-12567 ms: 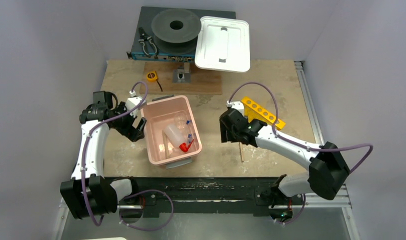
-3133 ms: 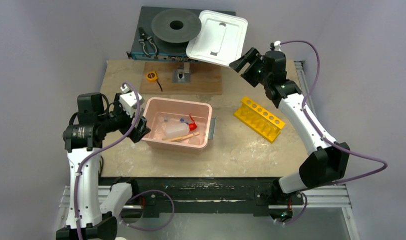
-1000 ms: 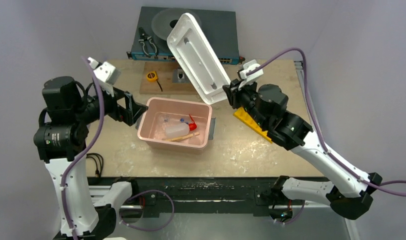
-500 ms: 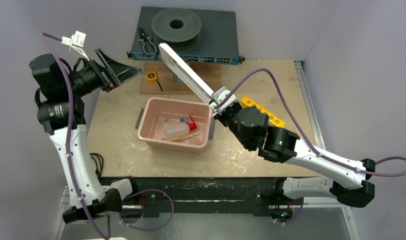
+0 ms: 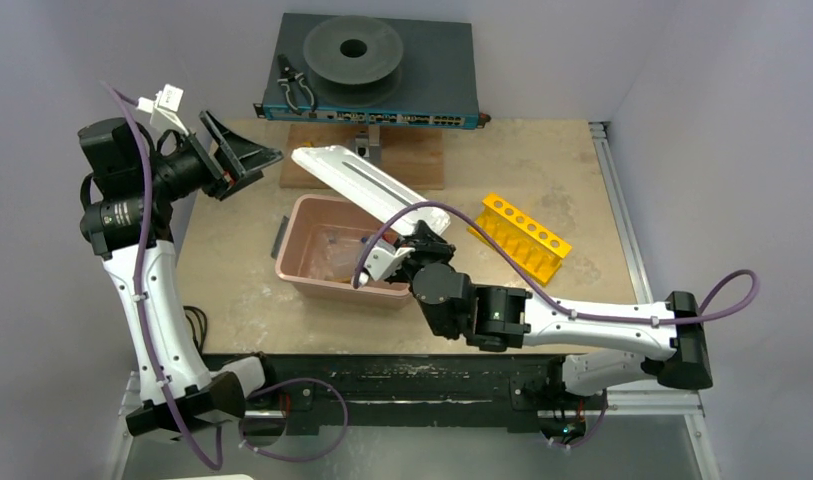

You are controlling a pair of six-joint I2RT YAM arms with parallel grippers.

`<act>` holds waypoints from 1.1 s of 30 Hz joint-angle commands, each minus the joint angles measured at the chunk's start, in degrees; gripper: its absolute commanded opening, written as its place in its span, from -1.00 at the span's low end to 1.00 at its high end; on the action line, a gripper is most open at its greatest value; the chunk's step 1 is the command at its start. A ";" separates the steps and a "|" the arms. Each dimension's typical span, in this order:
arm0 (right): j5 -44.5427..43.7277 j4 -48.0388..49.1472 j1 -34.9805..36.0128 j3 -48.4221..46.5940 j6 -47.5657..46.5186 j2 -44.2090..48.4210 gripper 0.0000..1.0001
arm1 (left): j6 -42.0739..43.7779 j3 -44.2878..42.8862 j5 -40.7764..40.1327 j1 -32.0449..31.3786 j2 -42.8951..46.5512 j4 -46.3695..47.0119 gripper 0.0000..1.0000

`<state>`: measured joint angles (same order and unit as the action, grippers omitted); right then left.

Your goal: Organize the chemistry lab equipment

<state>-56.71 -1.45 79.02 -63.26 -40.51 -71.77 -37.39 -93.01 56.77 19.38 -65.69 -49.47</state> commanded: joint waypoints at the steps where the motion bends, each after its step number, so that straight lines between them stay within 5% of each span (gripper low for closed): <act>1: -5.44 9.63 1.49 1.48 -8.00 -1.19 -1.00 | 8.07 0.93 -2.57 1.40 -1.86 -7.55 1.00; 10: -4.38 10.09 6.21 3.99 -9.55 -7.71 -1.00 | 27.17 5.33 -15.38 1.62 -0.82 -11.97 1.00; 19: -3.25 1.94 11.43 3.97 0.47 -14.71 -1.00 | 37.95 11.51 -25.13 1.63 0.31 -10.38 1.00; 33: -0.53 -6.15 12.56 4.70 10.07 -15.95 -0.35 | 45.39 17.47 -32.52 1.20 1.53 -6.33 1.00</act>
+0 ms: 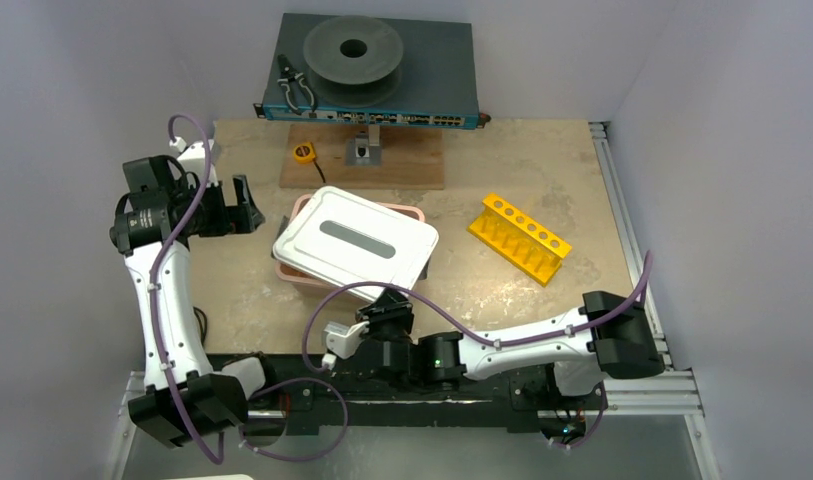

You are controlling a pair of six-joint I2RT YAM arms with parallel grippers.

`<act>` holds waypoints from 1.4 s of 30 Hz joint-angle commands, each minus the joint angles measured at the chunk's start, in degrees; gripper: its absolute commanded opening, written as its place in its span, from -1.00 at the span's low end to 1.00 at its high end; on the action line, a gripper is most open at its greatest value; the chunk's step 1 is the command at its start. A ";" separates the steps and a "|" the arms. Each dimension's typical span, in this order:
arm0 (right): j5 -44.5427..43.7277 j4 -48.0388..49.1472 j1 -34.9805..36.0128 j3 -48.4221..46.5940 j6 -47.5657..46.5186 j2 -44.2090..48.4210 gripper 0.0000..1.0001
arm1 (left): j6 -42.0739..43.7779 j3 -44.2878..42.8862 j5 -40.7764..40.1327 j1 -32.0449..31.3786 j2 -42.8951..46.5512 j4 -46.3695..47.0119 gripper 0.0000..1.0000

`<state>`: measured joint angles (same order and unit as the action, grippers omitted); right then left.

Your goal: Organize the chemistry lab equipment

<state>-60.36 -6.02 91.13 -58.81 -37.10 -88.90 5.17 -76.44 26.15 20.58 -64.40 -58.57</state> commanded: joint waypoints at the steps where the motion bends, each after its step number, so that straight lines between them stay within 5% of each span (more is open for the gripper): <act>1: 3.43 -1.75 0.59 0.34 7.11 1.41 -0.28 | 2.83 1.06 -1.90 -0.01 -0.07 2.91 1.00; 8: 6.68 -6.66 1.08 -0.49 13.20 3.42 0.11 | 2.85 1.66 -2.46 -0.63 -0.49 3.63 1.00; 16: 19.07 -13.18 -0.61 -6.16 21.66 9.96 0.31 | 3.73 3.31 -2.77 -3.30 -0.34 4.95 1.00; 25: 35.01 -17.67 -19.60 -9.84 41.33 18.71 0.19 | 6.01 7.58 -8.93 -13.41 -1.58 10.97 1.00; 31: 41.81 -28.76 -36.00 -13.20 66.17 18.17 0.23 | 7.14 7.47 -8.43 -14.70 -4.25 13.29 1.00; 42: 48.72 -24.87 -41.77 -5.11 81.85 18.04 -0.04 | 13.87 10.20 -7.49 -15.64 -5.42 15.27 1.00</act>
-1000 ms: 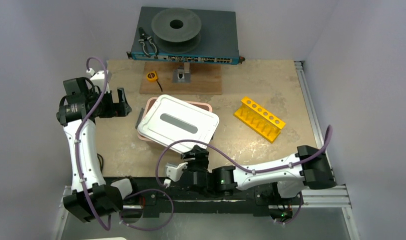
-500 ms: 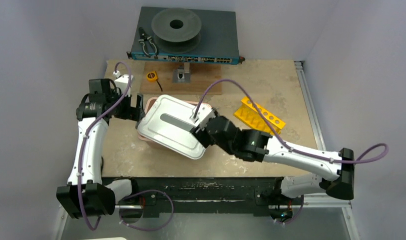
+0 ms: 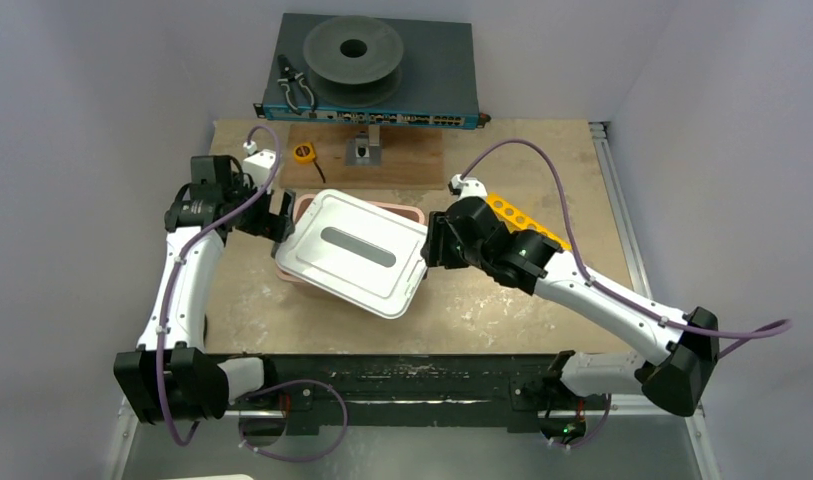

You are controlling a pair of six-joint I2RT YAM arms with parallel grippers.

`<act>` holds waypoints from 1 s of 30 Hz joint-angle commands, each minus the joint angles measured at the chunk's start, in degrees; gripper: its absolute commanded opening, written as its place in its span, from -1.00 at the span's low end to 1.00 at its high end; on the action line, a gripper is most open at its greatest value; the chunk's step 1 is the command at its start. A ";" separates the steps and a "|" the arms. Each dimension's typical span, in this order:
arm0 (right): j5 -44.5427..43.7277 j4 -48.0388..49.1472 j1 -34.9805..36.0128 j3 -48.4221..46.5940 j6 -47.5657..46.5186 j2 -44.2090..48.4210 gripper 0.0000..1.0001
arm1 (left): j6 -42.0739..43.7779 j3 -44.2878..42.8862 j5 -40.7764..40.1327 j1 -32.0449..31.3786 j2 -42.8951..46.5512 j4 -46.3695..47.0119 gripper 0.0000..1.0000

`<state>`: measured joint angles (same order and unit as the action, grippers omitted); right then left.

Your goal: Organize the chemistry lab equipment

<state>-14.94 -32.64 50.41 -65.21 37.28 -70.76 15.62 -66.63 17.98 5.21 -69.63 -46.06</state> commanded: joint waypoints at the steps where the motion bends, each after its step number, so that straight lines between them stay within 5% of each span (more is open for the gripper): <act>1: 3.07 1.79 -1.14 1.39 7.79 -0.73 -0.06 | 3.64 0.58 0.61 -0.33 -0.25 2.83 1.00; 30: 0.04 7.07 -4.34 -4.89 3.65 -14.07 -0.18 | 7.35 6.38 -0.05 -0.36 3.09 3.88 1.00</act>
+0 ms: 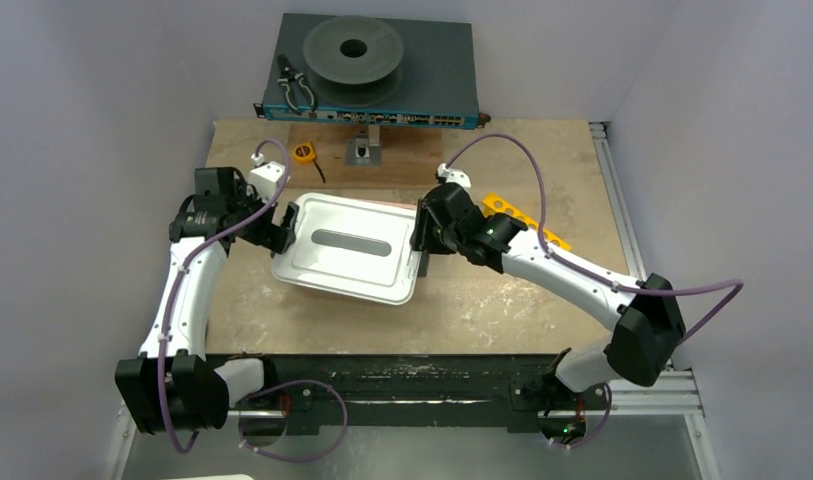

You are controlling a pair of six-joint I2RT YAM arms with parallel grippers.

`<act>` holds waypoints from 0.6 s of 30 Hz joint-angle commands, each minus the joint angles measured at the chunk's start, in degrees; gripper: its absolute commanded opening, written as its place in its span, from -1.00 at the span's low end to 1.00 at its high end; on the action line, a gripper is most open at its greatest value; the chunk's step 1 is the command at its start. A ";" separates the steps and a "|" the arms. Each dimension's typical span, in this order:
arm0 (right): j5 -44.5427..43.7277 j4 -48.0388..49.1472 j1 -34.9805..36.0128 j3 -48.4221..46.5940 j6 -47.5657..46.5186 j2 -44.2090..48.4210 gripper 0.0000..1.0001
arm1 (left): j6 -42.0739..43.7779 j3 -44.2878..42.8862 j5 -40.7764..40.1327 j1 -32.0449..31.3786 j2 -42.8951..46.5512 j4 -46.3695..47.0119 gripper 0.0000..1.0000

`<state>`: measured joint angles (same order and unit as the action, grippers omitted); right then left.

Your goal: Organize the chemistry lab equipment

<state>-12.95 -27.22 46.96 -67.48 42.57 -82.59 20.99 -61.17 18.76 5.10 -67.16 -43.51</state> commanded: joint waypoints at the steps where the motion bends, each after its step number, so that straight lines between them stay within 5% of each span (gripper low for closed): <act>1: -2.03 1.67 -1.09 -2.89 -1.88 -2.58 -0.19 | 1.88 0.84 -0.91 -0.24 0.57 1.42 1.00; 18: -2.43 4.27 -2.90 -7.73 -6.79 -5.02 -0.28 | -1.17 -2.69 1.40 -0.20 0.59 -0.40 1.00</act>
<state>-14.26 -24.64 44.45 -70.96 38.04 -86.13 20.73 -61.28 18.46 5.10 -67.13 -44.14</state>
